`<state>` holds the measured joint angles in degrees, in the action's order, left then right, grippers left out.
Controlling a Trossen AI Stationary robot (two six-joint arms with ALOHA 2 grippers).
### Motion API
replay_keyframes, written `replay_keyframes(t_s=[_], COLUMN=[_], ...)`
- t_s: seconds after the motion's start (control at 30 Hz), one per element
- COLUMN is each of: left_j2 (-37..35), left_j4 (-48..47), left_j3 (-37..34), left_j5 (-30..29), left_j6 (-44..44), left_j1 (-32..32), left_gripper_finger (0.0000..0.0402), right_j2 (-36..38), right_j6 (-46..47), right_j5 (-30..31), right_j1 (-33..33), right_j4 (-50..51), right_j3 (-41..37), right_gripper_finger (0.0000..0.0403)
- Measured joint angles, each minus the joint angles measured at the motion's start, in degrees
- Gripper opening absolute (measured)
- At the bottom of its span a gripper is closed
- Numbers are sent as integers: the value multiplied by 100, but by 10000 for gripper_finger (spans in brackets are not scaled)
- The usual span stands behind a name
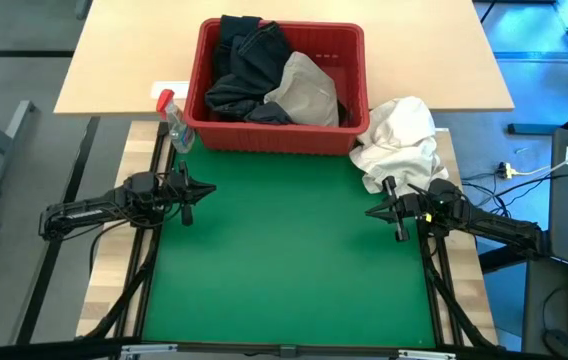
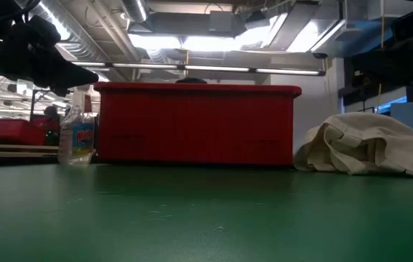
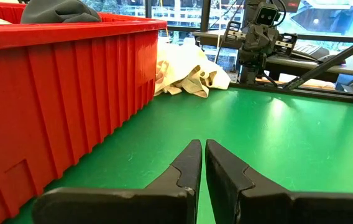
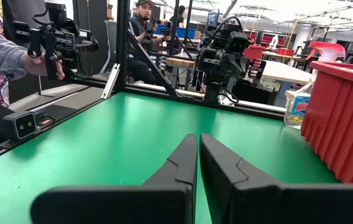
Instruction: Fold Laundry from Bin
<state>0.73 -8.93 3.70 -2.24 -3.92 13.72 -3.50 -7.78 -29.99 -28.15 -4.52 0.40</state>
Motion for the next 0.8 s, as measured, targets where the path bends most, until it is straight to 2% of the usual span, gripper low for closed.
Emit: replay_keyframes(t_s=[0.23,0.53,0.8], left_j2=[0,0,0], left_j4=[49,956,986], left_j3=[0,-2,-1], left_j5=[-2,-52,-178], left_j6=[-11,-459,-466], left_j1=[0,-1,0], left_gripper_finger=[18,18,18], right_j2=[0,0,0], right_j6=[-1,0,-1], right_j5=[-1,1,1], right_j1=[1,-1,-1], right_j4=[-1,-1,-1], right_j3=[0,0,0], right_gripper_finger=[21,21,21])
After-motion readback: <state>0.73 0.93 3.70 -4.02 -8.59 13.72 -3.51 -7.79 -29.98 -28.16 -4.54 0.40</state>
